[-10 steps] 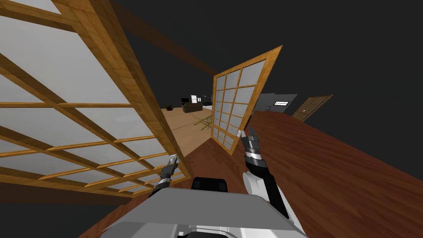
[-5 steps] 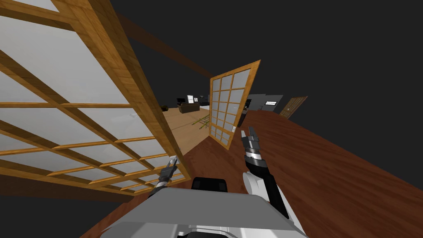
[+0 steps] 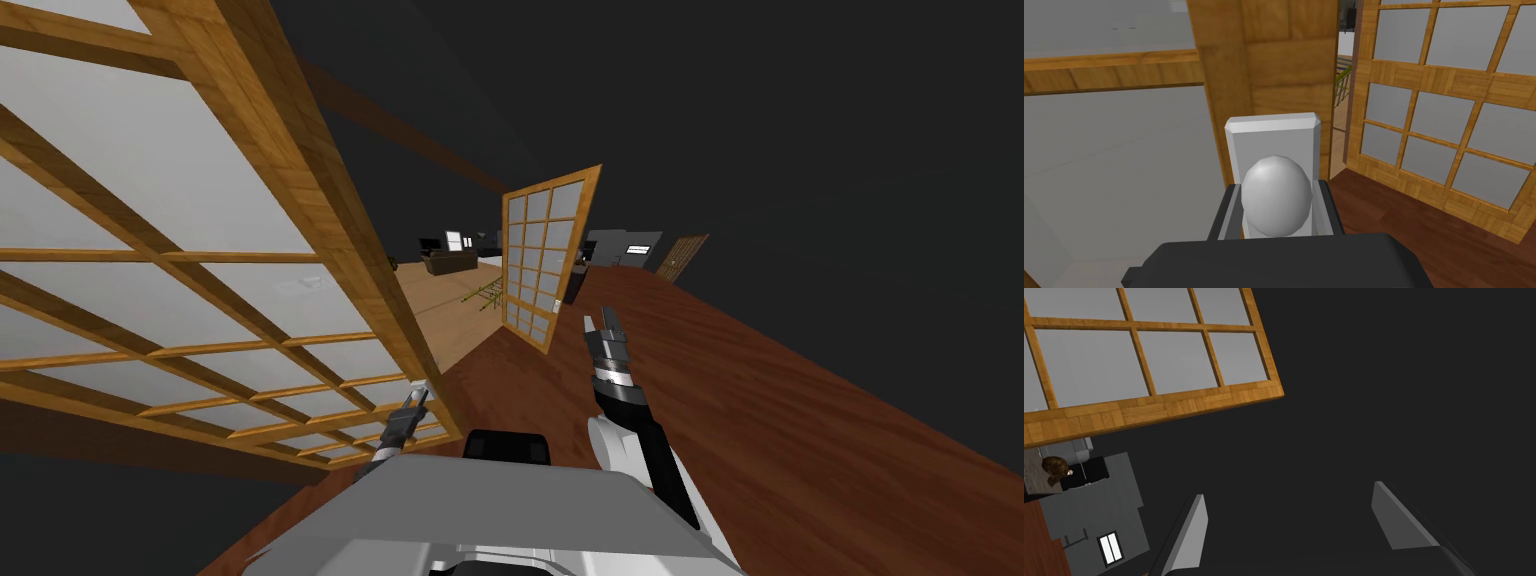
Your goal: Pull the door open
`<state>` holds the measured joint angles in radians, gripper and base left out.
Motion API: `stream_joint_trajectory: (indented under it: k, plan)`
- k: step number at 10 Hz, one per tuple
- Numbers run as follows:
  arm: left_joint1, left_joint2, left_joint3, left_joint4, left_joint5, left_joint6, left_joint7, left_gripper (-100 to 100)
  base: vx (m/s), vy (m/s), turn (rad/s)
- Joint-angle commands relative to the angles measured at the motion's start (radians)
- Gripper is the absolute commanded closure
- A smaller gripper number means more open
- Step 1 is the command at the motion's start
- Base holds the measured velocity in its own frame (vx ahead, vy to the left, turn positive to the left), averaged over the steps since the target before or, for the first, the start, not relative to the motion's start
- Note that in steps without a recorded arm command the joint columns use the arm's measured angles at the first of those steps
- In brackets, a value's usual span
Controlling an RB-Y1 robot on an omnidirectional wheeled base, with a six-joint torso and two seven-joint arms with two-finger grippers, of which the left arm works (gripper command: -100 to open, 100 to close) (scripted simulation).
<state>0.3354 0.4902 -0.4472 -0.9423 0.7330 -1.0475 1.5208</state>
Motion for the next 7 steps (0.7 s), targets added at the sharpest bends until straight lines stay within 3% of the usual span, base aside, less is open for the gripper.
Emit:
stream_joint_trajectory:
  k: [1,7]
  plan:
    - [0.0,0.012,-0.012,0.009,-0.007,-0.021,0.017,100,-0.224,0.033,-0.161]
    - [0.003,0.057,-0.059,0.041,-0.031,-0.084,0.077,100,-0.201,0.011,-0.104]
